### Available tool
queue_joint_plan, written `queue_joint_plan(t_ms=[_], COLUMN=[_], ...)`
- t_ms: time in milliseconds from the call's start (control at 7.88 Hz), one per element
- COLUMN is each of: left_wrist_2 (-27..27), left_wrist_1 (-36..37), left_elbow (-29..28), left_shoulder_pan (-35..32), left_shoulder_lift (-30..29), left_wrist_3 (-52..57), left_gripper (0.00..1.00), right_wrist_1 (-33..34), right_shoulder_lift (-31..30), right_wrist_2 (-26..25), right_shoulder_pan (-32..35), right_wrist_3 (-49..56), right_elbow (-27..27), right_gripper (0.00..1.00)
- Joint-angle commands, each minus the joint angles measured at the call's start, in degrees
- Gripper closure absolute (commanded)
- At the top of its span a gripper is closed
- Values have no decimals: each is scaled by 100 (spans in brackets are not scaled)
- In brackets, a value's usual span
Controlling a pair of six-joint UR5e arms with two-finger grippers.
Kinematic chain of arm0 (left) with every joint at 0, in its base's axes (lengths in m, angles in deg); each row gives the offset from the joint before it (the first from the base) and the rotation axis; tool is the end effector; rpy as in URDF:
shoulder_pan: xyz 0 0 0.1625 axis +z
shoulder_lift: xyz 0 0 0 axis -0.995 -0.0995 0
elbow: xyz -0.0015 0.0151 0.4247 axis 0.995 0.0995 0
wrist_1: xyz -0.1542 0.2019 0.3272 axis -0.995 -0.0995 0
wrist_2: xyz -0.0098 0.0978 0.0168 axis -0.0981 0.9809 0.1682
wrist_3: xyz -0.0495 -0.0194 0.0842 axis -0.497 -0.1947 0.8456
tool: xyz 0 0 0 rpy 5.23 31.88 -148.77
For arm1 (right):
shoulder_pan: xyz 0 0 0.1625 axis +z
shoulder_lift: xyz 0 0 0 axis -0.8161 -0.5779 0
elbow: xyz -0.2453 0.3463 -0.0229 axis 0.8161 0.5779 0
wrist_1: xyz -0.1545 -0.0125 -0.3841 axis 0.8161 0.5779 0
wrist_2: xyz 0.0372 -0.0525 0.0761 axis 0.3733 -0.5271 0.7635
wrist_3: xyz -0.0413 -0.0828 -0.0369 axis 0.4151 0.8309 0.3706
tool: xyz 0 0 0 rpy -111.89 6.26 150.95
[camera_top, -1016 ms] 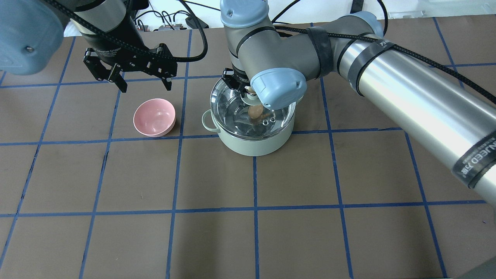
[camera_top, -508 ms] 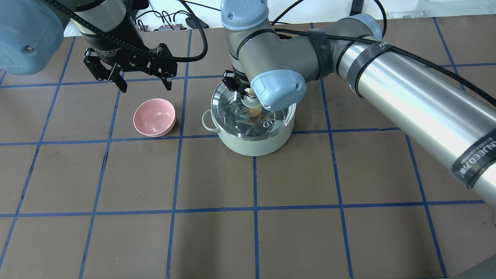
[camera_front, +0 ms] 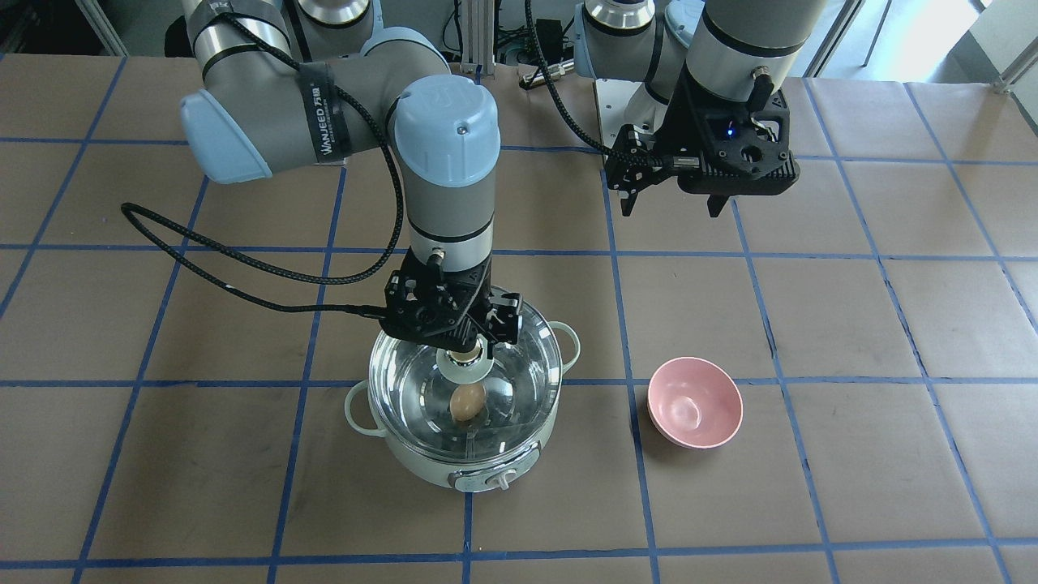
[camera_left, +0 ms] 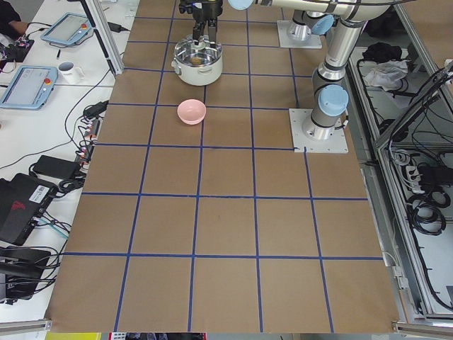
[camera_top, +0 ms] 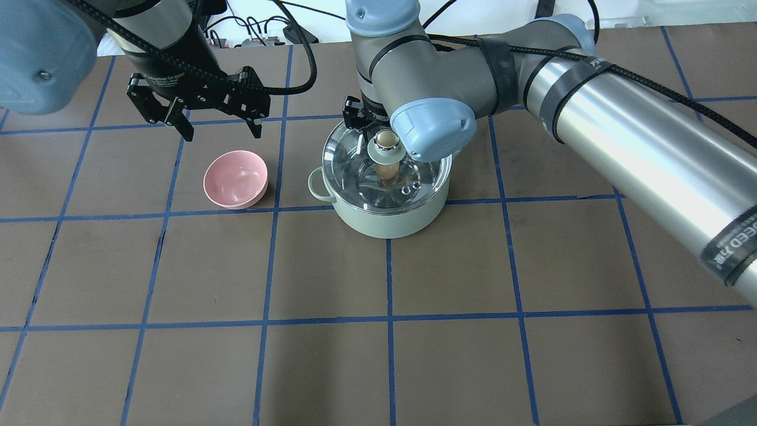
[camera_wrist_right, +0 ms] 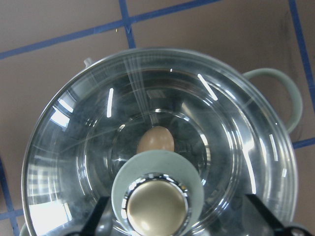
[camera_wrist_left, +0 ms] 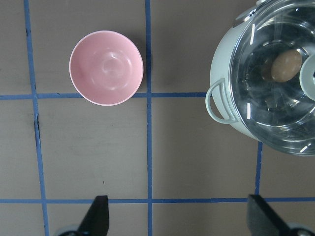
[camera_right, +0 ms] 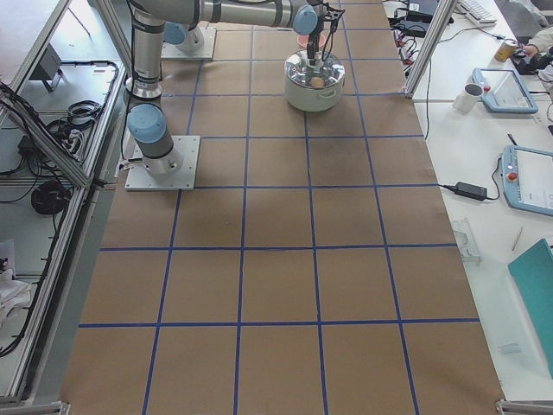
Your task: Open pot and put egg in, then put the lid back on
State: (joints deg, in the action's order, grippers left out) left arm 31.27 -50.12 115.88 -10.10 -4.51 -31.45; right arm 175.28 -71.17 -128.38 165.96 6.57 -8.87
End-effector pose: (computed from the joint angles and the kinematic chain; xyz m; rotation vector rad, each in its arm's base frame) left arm -0.1714 -0.4976 0.5081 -0.0096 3.1353 0.0046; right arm 0.3538 -0.5574 0.3632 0.3763 3.0977 -0.2310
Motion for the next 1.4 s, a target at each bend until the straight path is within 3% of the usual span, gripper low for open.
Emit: queue_joint_plan(t_ms=[0,254,508,1270], left_wrist_2=[1,1,-8,-8], left_wrist_1=[0,0,0,0], left_elbow=[9,9,9,18], left_shoulder_pan=[0,0,0,0], left_shoulder_lift=[0,9,9,26], left_wrist_3=[8,17,35,44], left_gripper=[0,0,0,0], right_wrist_1=[-766,-1786,-2351,-2406], right_shoulder_lift=[-756,-1503,-2093,-2175], right_wrist_2=[335,336,222,142], right_shoulder_pan=[-831,-1579,-1853,-1889], right_wrist_3=[1362,2367,3072,3453], right_elbow=[30,30,30,-67], right_gripper=[0,0,0,0])
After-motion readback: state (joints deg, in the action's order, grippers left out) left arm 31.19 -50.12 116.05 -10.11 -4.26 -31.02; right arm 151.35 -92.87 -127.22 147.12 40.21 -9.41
